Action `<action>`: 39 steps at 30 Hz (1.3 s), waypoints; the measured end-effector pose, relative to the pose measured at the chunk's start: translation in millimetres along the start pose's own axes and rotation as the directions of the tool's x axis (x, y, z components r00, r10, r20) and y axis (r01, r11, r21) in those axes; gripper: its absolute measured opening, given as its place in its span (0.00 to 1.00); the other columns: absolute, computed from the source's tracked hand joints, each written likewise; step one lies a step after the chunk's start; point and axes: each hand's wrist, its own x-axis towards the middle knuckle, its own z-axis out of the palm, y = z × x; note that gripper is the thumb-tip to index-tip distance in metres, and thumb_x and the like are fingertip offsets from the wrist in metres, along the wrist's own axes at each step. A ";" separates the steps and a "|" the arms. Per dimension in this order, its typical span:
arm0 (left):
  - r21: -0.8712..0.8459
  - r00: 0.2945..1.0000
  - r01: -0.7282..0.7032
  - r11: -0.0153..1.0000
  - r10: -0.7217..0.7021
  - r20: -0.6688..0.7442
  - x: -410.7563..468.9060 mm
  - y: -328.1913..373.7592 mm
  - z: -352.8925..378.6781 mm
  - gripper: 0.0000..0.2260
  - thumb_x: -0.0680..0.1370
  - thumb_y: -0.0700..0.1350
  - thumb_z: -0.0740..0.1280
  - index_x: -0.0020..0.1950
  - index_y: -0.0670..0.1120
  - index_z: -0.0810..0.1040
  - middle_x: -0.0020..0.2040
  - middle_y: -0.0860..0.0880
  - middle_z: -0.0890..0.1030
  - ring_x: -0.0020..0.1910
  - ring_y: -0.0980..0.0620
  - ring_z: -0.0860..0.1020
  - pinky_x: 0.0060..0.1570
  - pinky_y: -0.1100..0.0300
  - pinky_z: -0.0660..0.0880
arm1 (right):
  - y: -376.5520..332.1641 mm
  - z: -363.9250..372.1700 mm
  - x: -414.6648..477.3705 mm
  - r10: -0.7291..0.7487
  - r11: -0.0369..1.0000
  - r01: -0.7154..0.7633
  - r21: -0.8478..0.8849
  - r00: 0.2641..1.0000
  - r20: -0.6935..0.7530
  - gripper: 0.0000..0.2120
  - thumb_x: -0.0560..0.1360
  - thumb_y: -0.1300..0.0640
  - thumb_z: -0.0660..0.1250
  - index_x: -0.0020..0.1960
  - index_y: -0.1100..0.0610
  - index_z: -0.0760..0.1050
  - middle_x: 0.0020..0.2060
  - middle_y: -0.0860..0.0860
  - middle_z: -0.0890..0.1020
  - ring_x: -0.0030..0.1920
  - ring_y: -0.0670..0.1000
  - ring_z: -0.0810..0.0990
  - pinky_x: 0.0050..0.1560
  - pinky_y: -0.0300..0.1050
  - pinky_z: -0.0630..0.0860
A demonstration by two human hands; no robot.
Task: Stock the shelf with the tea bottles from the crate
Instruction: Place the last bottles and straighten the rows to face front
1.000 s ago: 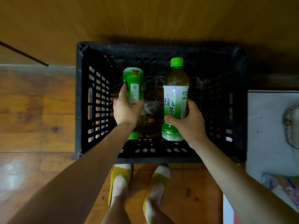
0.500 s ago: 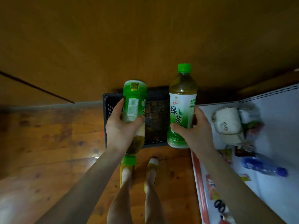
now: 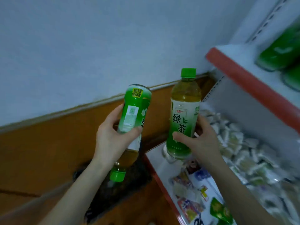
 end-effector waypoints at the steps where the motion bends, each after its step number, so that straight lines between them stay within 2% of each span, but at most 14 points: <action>1: -0.022 0.999 -0.035 0.999 0.036 0.030 -0.8 16.8 7.8 0.30 0.66 0.41 0.75 0.63 0.59 0.68 0.47 0.59 0.77 0.46 0.59 0.77 0.38 0.73 0.73 | -11.3 -17.3 -4.5 -0.015 1.000 0.015 0.002 0.999 -0.038 0.27 0.63 0.61 0.76 0.54 0.39 0.70 0.48 0.37 0.80 0.47 0.35 0.79 0.42 0.31 0.77; 5: -0.131 0.977 -0.130 0.983 0.150 0.152 -7.1 79.1 46.0 0.27 0.66 0.41 0.76 0.53 0.67 0.68 0.47 0.59 0.78 0.46 0.56 0.79 0.37 0.63 0.78 | -47.8 -89.2 -25.6 -0.057 0.998 0.062 0.020 0.981 -0.186 0.26 0.62 0.63 0.77 0.52 0.41 0.73 0.46 0.41 0.83 0.47 0.40 0.81 0.43 0.35 0.79; 7: -0.170 0.957 -0.165 0.972 0.199 0.211 -11.6 104.9 68.7 0.28 0.66 0.41 0.76 0.51 0.69 0.67 0.47 0.58 0.78 0.46 0.54 0.79 0.36 0.61 0.80 | -61.1 -124.5 -36.9 -0.083 0.996 0.090 0.017 0.963 -0.256 0.26 0.62 0.64 0.76 0.51 0.40 0.73 0.45 0.39 0.83 0.46 0.39 0.81 0.42 0.34 0.79; 10: -0.212 0.929 -0.210 0.954 0.262 0.261 -22.3 140.3 103.9 0.26 0.66 0.41 0.76 0.47 0.69 0.69 0.45 0.56 0.79 0.45 0.51 0.80 0.40 0.53 0.80 | -74.7 -178.3 -52.3 -0.107 0.993 0.117 0.006 0.928 -0.357 0.25 0.61 0.65 0.76 0.50 0.44 0.74 0.43 0.41 0.83 0.44 0.39 0.82 0.39 0.33 0.78; 13: -0.263 0.896 -0.263 0.928 0.336 0.291 -39.7 168.9 138.5 0.26 0.66 0.38 0.75 0.47 0.68 0.70 0.42 0.57 0.80 0.40 0.57 0.80 0.35 0.63 0.78 | -79.2 -232.9 -64.3 -0.120 0.991 0.135 0.001 0.883 -0.454 0.25 0.61 0.62 0.77 0.51 0.43 0.73 0.45 0.40 0.82 0.45 0.40 0.81 0.41 0.37 0.79; 16: -0.298 0.875 -0.265 0.917 0.359 0.326 -58.8 186.4 172.2 0.26 0.63 0.42 0.78 0.48 0.68 0.72 0.42 0.55 0.82 0.43 0.52 0.81 0.37 0.59 0.80 | -73.5 -283.6 -73.0 -0.138 0.988 0.153 -0.014 0.843 -0.520 0.27 0.63 0.61 0.76 0.57 0.46 0.72 0.50 0.41 0.79 0.49 0.41 0.79 0.45 0.40 0.77; 18: -0.323 0.876 -0.253 0.912 0.358 0.324 -70.1 194.7 193.5 0.24 0.58 0.49 0.78 0.47 0.70 0.74 0.41 0.55 0.83 0.44 0.53 0.82 0.40 0.56 0.80 | -65.7 -313.0 -76.5 -0.143 0.988 0.152 -0.025 0.837 -0.529 0.28 0.64 0.62 0.76 0.61 0.51 0.70 0.50 0.42 0.79 0.46 0.39 0.80 0.41 0.35 0.77; 20: -0.331 0.874 -0.265 0.906 0.370 0.315 -79.6 200.0 213.7 0.26 0.60 0.45 0.79 0.48 0.69 0.72 0.41 0.55 0.83 0.43 0.54 0.81 0.41 0.57 0.79 | -53.6 -338.6 -76.6 -0.145 0.988 0.149 -0.034 0.836 -0.530 0.27 0.64 0.65 0.75 0.59 0.51 0.70 0.48 0.42 0.79 0.43 0.37 0.81 0.39 0.34 0.78; 23: -0.319 0.873 -0.287 0.903 0.384 0.301 -93.0 206.5 239.1 0.28 0.63 0.40 0.79 0.53 0.63 0.72 0.44 0.52 0.81 0.43 0.54 0.80 0.37 0.65 0.75 | -29.1 -368.3 -71.4 -0.094 0.995 0.104 -0.013 0.839 -0.536 0.28 0.63 0.64 0.76 0.59 0.49 0.70 0.50 0.45 0.80 0.50 0.46 0.80 0.51 0.48 0.79; 26: -0.322 0.890 -0.278 0.905 0.369 0.267 -102.7 209.4 256.2 0.26 0.58 0.47 0.76 0.50 0.66 0.72 0.43 0.52 0.81 0.42 0.54 0.79 0.37 0.66 0.74 | -7.0 -384.1 -65.9 -0.041 0.997 0.072 0.036 0.842 -0.538 0.28 0.63 0.65 0.76 0.58 0.51 0.70 0.50 0.45 0.79 0.54 0.52 0.79 0.56 0.55 0.77; 30: -0.316 0.909 -0.248 0.916 0.333 0.249 -108.3 208.1 271.6 0.26 0.58 0.48 0.75 0.49 0.68 0.71 0.45 0.48 0.82 0.43 0.51 0.81 0.38 0.60 0.75 | 7.2 -389.7 -64.0 -0.014 0.999 0.036 0.029 0.841 -0.540 0.27 0.64 0.64 0.75 0.59 0.54 0.70 0.49 0.45 0.78 0.51 0.47 0.78 0.56 0.49 0.76; 33: -0.317 0.917 -0.259 0.912 0.335 0.217 -108.0 206.0 281.6 0.28 0.62 0.42 0.79 0.53 0.63 0.71 0.46 0.46 0.81 0.42 0.51 0.80 0.35 0.64 0.75 | 9.1 -389.5 -62.7 -0.056 0.998 0.040 -0.042 0.843 -0.536 0.28 0.64 0.62 0.76 0.60 0.53 0.69 0.47 0.41 0.77 0.46 0.37 0.75 0.47 0.36 0.76; 36: -0.333 0.918 -0.261 0.906 0.340 0.204 -109.2 207.4 287.4 0.27 0.66 0.38 0.76 0.55 0.61 0.70 0.46 0.47 0.81 0.42 0.52 0.79 0.31 0.70 0.76 | 10.1 -387.7 -61.5 -0.097 0.989 0.027 -0.146 0.864 -0.495 0.29 0.64 0.60 0.76 0.62 0.54 0.68 0.50 0.43 0.76 0.47 0.41 0.75 0.43 0.28 0.71; 39: -0.351 0.913 -0.259 0.900 0.346 0.216 -110.4 209.2 287.6 0.27 0.64 0.40 0.78 0.54 0.62 0.71 0.45 0.49 0.81 0.43 0.52 0.80 0.31 0.71 0.76 | 11.3 -384.4 -57.0 -0.119 0.983 0.028 -0.183 0.854 -0.506 0.31 0.64 0.59 0.76 0.63 0.56 0.67 0.53 0.46 0.76 0.51 0.44 0.74 0.46 0.30 0.72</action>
